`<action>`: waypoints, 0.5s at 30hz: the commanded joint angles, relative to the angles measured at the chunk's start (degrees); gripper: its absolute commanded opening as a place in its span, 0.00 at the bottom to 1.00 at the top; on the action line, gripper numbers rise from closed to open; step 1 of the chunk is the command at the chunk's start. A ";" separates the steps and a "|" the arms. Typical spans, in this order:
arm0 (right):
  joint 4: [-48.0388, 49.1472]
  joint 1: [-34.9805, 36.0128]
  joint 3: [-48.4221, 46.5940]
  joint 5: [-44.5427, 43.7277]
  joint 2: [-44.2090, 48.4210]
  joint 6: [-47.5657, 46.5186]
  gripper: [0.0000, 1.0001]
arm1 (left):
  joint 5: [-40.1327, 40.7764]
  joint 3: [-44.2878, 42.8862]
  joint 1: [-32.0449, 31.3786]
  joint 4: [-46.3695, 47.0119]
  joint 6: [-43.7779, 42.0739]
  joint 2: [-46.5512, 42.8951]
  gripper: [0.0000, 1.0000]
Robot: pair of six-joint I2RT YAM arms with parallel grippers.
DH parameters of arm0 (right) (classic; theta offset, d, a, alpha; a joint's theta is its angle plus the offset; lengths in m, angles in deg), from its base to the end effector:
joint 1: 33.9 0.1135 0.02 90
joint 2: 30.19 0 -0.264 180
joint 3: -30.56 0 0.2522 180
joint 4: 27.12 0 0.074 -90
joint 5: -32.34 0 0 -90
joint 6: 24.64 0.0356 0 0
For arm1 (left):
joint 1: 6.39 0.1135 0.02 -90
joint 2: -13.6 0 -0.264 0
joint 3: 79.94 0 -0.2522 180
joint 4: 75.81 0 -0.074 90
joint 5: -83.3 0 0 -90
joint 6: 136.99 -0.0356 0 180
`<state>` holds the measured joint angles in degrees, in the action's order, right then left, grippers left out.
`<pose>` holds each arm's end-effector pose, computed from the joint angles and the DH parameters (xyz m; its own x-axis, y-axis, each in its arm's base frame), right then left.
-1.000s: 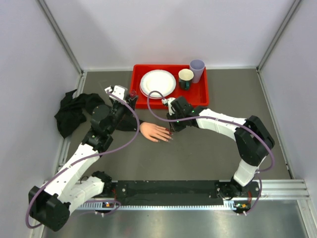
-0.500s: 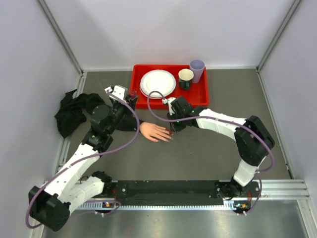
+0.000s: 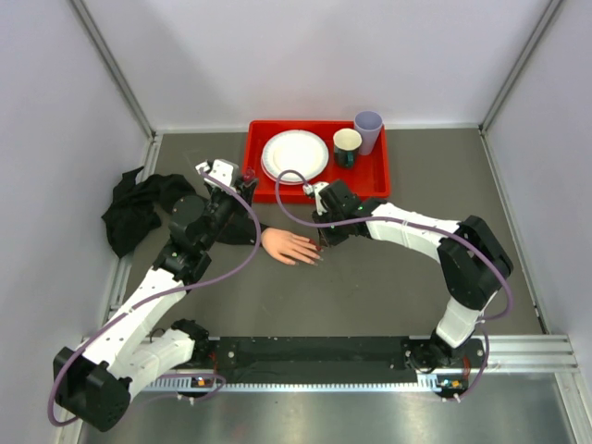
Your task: Paint the nails
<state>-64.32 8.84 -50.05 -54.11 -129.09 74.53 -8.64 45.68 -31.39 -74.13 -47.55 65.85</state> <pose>0.2646 0.2475 0.2049 -0.7095 -0.4391 -0.5512 -0.5977 0.7893 0.1407 0.1986 -0.0940 0.3389 0.0646 -0.0194 -0.9977 0.4524 0.8917 0.0120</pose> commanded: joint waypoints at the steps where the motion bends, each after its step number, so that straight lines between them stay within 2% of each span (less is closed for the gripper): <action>1: 0.85 0.50 -0.04 -1.18 1.42 -0.38 0.00 | -0.70 -0.60 0.30 3.28 0.29 -0.31 0.00; 15: 0.59 0.06 0.93 -1.44 2.39 -0.47 0.00 | -0.70 -0.51 0.30 3.28 0.29 -0.39 0.00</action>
<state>-64.49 8.81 -49.94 -54.90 -129.06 74.51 -8.81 45.68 -31.39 -74.13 -47.55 65.85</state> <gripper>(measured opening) 0.150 0.299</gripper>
